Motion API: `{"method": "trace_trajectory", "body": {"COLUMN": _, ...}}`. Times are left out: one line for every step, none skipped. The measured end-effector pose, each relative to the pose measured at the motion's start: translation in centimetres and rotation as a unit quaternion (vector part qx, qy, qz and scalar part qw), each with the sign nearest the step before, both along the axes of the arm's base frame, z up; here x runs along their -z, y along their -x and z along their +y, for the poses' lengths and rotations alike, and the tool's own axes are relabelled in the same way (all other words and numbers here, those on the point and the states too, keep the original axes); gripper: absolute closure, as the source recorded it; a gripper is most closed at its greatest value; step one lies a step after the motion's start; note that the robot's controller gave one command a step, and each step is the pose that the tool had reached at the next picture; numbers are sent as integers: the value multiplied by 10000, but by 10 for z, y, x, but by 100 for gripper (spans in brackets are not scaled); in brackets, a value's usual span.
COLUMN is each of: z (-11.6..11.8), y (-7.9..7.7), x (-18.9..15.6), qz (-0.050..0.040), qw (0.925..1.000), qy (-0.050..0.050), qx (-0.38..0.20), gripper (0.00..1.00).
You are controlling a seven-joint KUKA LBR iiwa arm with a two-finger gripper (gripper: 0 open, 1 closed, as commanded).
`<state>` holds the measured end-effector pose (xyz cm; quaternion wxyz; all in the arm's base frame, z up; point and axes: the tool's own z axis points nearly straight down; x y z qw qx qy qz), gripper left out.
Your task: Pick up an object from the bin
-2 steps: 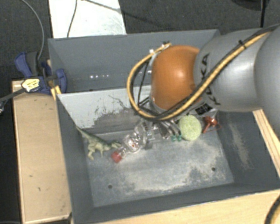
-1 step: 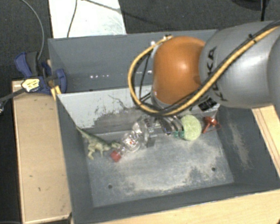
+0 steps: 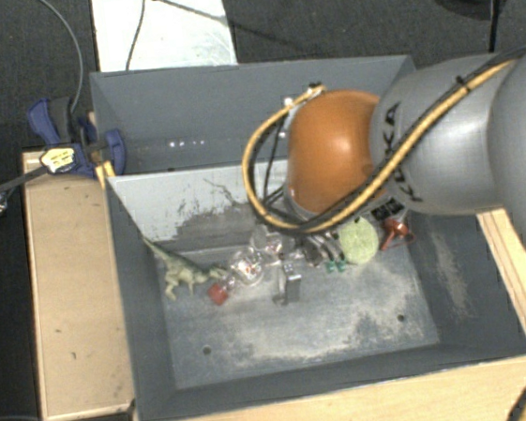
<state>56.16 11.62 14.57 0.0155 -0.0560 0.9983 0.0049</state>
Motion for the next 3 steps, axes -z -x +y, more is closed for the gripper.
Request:
{"method": "trace_trajectory", "body": {"z": -1, "y": 2, "x": 5, "qz": 2, "qw": 10000, "qy": 0, "qx": -8, "gripper": 0}}
{"method": "trace_trajectory", "body": {"z": 12, "y": -4, "x": 17, "qz": -33, "qw": 9967, "qy": 28, "qx": -805, "gripper": 0}}
{"method": "trace_trajectory", "body": {"z": 20, "y": -11, "x": 37, "qz": -39, "qw": 9827, "qy": 50, "qx": -1850, "gripper": 0}}
